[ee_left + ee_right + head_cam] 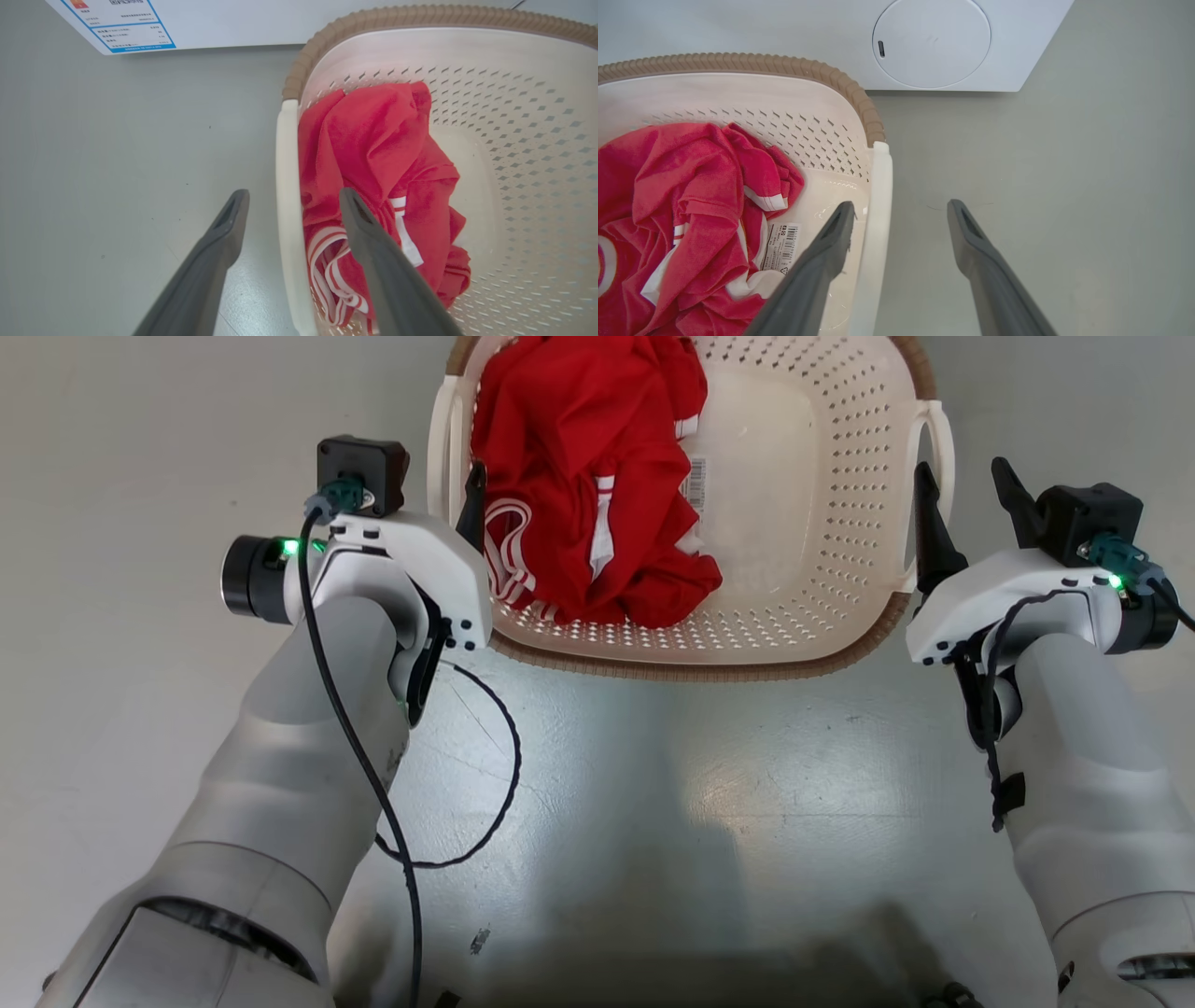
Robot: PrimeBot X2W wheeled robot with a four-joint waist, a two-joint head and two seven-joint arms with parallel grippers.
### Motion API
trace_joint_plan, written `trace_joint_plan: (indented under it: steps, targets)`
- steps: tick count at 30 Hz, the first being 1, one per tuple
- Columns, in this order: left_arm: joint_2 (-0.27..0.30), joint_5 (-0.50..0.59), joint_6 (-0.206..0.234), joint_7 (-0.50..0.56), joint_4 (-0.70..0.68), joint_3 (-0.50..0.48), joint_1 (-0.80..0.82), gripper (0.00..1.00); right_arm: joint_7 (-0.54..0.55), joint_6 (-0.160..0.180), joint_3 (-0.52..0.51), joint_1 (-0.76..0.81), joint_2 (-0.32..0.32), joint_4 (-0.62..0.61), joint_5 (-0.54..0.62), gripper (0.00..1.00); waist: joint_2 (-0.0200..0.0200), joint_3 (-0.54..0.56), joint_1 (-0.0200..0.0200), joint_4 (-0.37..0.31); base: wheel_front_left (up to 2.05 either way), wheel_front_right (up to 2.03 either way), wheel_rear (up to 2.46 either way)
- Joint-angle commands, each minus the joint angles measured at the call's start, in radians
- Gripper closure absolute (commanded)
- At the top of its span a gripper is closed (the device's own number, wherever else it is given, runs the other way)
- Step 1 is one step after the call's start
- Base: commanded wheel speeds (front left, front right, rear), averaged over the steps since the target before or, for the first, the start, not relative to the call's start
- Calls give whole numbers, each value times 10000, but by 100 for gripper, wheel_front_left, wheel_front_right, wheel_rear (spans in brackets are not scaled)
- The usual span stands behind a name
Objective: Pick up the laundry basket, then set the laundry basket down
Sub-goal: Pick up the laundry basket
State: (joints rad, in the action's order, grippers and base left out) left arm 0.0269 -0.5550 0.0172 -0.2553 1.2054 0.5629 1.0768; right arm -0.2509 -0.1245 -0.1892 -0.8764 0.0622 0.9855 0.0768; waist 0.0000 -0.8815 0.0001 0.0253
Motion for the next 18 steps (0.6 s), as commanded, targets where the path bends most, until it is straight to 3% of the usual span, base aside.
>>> trace_joint_plan:
  steps: [1, 18]
  targets:
    - [233, -108, 42, -9, 22, -50, 110, 0, -108, -62, 235, 111, -120, -50, -101, 0, 0, -116, 0, -2, 0, 0, 0]
    - [233, -537, 396, 745, 236, 921, 628, 0, -108, -62, 436, -594, -120, 1057, -260, 0, 0, -542, 0, 64, 0, 0, 0]
